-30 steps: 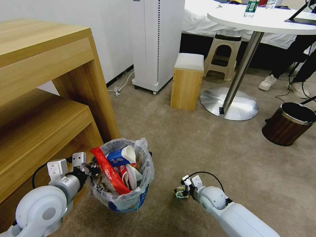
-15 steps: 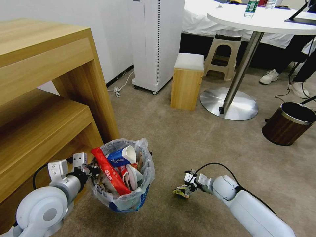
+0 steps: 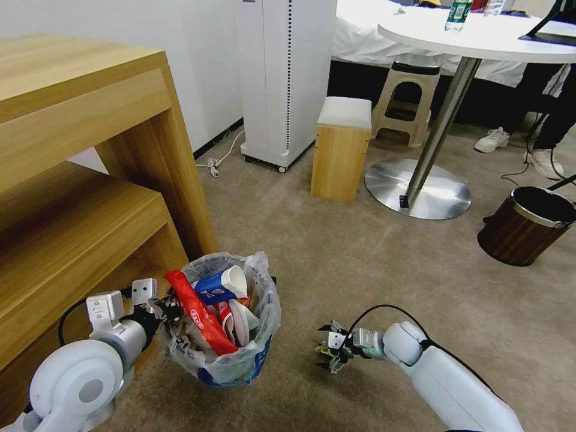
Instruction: Pick up the trash bin and place the garbage on the floor into it.
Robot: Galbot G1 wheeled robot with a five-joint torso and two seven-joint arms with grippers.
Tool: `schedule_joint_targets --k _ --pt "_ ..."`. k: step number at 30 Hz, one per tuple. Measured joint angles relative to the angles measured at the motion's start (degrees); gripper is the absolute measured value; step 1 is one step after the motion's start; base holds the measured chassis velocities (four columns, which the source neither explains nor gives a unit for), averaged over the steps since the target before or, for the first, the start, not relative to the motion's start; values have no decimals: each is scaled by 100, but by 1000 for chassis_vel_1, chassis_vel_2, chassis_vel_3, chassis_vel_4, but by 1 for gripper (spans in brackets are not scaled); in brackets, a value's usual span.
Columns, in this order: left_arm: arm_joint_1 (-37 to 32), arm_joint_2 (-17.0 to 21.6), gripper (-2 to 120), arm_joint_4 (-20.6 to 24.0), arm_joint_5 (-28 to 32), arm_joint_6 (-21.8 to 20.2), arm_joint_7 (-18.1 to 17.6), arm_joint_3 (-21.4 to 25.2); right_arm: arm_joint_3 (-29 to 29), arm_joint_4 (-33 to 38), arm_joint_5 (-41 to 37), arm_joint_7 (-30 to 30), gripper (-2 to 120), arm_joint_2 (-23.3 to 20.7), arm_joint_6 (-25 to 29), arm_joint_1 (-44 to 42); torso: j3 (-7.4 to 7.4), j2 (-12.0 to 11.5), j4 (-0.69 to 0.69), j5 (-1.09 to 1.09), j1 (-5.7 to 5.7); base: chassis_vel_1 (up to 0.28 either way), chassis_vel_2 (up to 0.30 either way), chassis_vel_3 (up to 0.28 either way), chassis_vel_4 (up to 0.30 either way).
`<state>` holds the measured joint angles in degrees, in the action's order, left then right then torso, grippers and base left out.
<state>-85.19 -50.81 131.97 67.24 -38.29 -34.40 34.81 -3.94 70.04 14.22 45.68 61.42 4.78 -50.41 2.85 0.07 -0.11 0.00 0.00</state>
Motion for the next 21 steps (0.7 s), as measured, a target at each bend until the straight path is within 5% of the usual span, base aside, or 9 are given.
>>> schedule_joint_targets --k 3,21 --pt "4 7 0 -9 0 1 1 0 5 -17 -3 94 99 7 11 -4 0 0 0 0 0 0 0 0 0" --pt "56 41 0 -67 32 4 49 -24 180 -7 276 343 29 -321 -169 -210 0 0 -1 0 0 0 0 0 0"
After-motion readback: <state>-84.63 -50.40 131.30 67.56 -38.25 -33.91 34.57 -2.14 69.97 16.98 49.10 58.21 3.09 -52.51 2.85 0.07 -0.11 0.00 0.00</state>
